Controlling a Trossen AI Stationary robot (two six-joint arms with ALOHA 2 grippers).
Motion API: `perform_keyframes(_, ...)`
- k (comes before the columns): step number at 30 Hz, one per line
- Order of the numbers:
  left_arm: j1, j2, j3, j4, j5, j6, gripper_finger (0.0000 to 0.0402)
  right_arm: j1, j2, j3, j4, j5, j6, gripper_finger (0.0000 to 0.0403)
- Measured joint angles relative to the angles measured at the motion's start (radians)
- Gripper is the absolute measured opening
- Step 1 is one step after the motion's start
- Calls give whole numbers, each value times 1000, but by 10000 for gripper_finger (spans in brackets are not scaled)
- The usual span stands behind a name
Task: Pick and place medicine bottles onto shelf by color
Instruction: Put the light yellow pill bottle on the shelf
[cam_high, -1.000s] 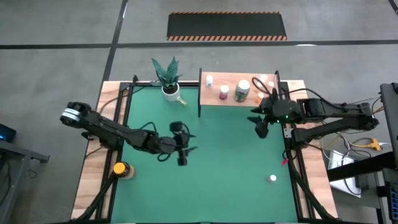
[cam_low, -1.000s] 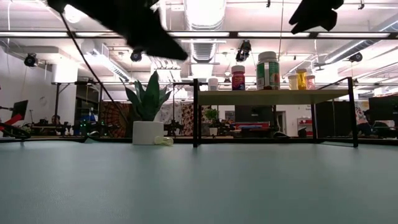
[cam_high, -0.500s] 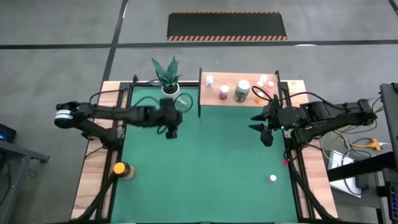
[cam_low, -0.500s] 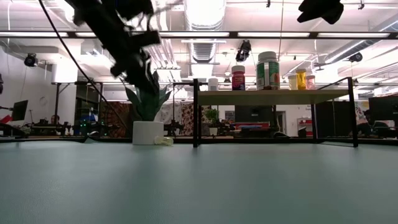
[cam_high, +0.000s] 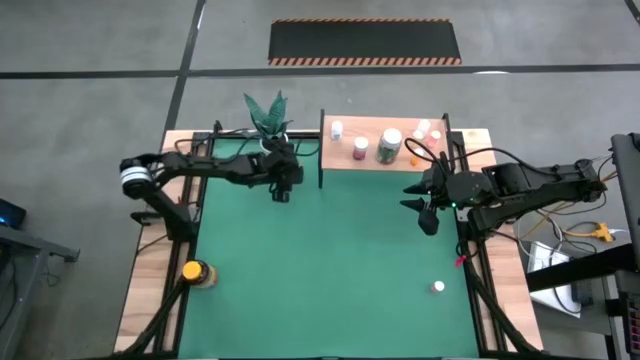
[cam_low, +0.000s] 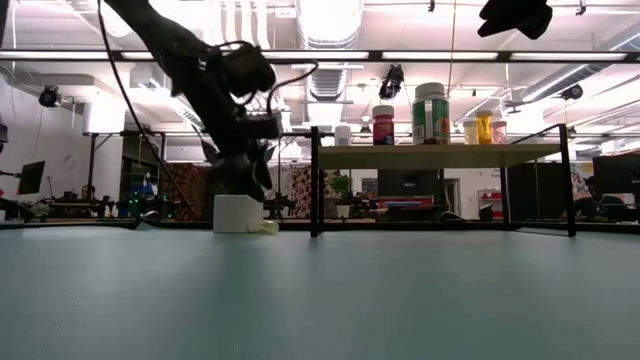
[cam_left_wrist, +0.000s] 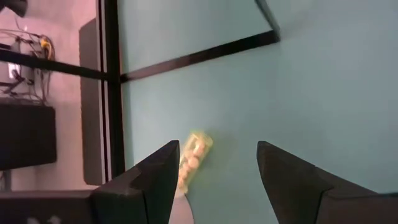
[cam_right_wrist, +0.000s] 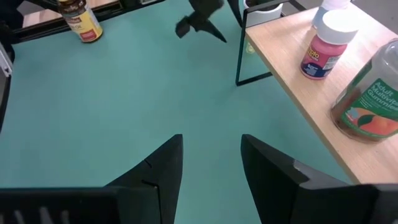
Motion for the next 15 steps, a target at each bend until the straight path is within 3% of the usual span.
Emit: perform_keyframes(15,95,136,3,131,-1,80,199,0,0,0,0,0,3,150)
